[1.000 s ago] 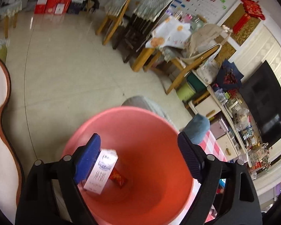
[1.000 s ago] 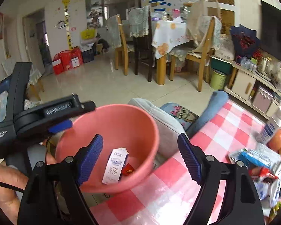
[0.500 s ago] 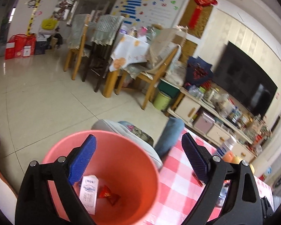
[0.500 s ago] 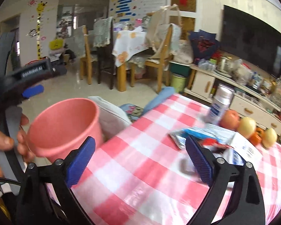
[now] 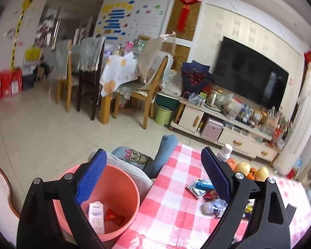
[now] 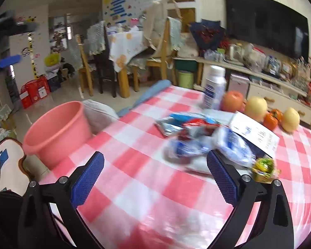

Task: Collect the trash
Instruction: 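Move both tools back over the table toward the remaining packages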

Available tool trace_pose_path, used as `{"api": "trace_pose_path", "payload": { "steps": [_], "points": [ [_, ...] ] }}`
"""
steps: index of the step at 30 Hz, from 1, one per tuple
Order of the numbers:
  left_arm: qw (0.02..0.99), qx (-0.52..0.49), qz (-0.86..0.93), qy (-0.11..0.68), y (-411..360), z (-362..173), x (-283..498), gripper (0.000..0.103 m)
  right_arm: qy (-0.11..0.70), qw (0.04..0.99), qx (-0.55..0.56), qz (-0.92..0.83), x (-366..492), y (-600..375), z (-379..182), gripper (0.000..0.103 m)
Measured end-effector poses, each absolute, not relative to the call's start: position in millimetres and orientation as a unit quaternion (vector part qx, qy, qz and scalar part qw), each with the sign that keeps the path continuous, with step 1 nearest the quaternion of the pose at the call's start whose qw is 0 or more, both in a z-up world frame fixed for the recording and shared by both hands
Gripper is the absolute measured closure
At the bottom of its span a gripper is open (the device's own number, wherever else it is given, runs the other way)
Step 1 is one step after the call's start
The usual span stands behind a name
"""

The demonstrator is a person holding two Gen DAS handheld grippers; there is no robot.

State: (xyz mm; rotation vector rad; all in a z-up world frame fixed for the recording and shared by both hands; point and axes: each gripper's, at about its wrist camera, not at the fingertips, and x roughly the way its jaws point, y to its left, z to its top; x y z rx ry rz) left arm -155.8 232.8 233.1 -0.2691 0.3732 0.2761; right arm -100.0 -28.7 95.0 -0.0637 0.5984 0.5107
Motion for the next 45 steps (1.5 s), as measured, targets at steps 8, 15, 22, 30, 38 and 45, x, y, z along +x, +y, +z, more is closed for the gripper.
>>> {"api": "trace_pose_path", "payload": {
  "steps": [8, 15, 22, 30, 38, 45],
  "points": [
    [0.959, -0.127, 0.129, 0.219, 209, 237, -148, 0.010, 0.286, 0.938, 0.053, 0.188, -70, -119, 103, 0.005],
    [0.962, -0.068, 0.122, 0.233, 166, 236, -139, 0.010, 0.269, 0.947, 0.126, 0.127, -58, -204, 111, 0.005],
    [0.962, -0.023, 0.117, 0.244, 125, 239, -136, 0.010, 0.246, 0.951, 0.180, 0.048, -55, -288, 112, 0.005],
    [0.961, 0.011, 0.106, 0.255, 89, 239, -139, 0.010, 0.217, 0.951, 0.218, -0.026, -62, -363, 112, 0.005],
    [0.957, 0.017, 0.057, 0.284, 59, 217, -127, 0.010, 0.211, 0.950, 0.231, 0.006, -67, -382, 113, 0.005],
    [0.944, 0.008, 0.003, 0.330, 37, 178, -101, 0.010, 0.265, 0.939, 0.200, 0.094, -50, -350, 106, 0.005]
  ]
}}
